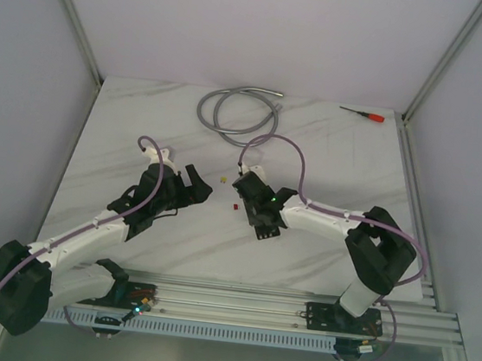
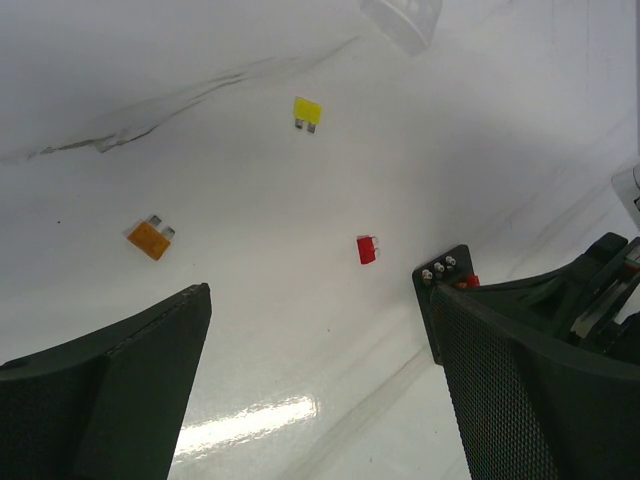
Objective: Snap on the fuse box
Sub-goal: Install the fuse at the fuse box base.
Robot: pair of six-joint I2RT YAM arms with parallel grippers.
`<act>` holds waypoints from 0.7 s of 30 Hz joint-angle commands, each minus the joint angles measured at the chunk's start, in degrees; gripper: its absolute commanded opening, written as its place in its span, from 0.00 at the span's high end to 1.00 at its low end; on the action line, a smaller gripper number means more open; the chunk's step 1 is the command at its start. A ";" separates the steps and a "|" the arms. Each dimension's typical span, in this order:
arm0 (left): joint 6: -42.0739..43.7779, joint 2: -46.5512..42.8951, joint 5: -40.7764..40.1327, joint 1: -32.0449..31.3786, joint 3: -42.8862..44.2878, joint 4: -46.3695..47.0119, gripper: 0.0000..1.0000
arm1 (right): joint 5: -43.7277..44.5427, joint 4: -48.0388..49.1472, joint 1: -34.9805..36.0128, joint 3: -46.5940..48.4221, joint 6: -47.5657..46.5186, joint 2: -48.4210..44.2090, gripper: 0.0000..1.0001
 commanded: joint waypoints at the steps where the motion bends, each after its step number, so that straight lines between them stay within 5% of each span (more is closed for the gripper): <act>1: -0.33 -0.60 0.09 0.36 0.03 -0.66 0.00 | -4.69 -7.04 1.13 -0.40 -1.19 1.03 0.87; 11: -0.07 -1.07 -0.17 0.50 -0.25 -0.89 0.00 | -2.94 -5.45 1.09 3.52 -4.90 -3.13 0.63; 21: 0.11 -3.23 -0.70 1.70 -1.65 -1.70 0.00 | -7.11 0.84 -1.49 9.33 -9.41 4.33 0.57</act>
